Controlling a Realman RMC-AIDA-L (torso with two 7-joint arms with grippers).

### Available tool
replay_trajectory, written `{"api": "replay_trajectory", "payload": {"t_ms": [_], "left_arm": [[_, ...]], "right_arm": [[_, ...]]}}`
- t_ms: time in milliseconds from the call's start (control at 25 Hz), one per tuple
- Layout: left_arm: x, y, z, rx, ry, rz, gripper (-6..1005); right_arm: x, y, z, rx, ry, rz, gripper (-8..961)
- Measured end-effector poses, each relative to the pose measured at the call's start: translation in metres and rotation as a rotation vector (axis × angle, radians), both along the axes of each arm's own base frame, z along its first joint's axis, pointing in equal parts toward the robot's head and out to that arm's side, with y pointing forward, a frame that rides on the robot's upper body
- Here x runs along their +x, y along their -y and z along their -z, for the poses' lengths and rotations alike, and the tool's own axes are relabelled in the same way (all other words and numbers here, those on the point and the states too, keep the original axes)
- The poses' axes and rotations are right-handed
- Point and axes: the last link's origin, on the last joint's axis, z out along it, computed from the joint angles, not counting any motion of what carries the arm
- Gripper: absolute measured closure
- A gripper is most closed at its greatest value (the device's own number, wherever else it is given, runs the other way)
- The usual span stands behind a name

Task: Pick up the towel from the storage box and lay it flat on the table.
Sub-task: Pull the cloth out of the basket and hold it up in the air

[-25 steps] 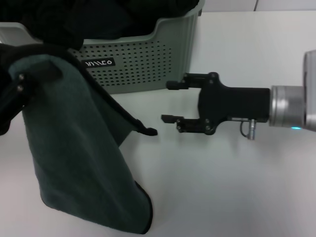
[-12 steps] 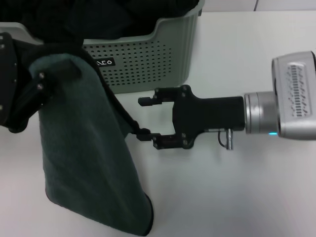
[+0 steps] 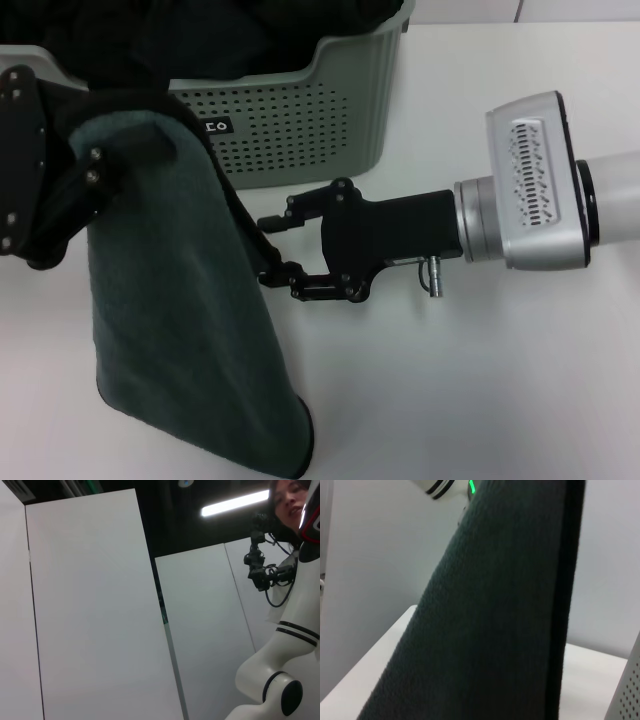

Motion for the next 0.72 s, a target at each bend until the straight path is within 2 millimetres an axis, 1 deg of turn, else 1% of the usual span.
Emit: {"api": "replay_trajectory", "payload": {"t_ms": [120, 360, 560, 720], "left_arm": [[0.0001, 0.0, 0.0002, 0.002, 0.0, 0.001, 996], [-0.0005, -0.0004, -0.0001, 0.012, 0.003, 0.0, 996], [-0.0007, -0.0004, -0.0001, 0.011, 0.003, 0.0, 996], [-0.001, -0.0002, 0.0002, 0.01, 0.003, -0.002, 996]], "right_arm": [[-0.0004, 0.0, 0.0016, -0.003, 0.011, -0.001, 323], [-0.0046, -0.0018, 0.0028, -0.01, 0.022, -0.004, 544], [-0.0072, -0.0001, 0.0046, -0.021, 0.029, -0.021, 634], [-0.0078, 0.0003, 0.0049, -0.022, 0.029, -0.024, 677]]}}
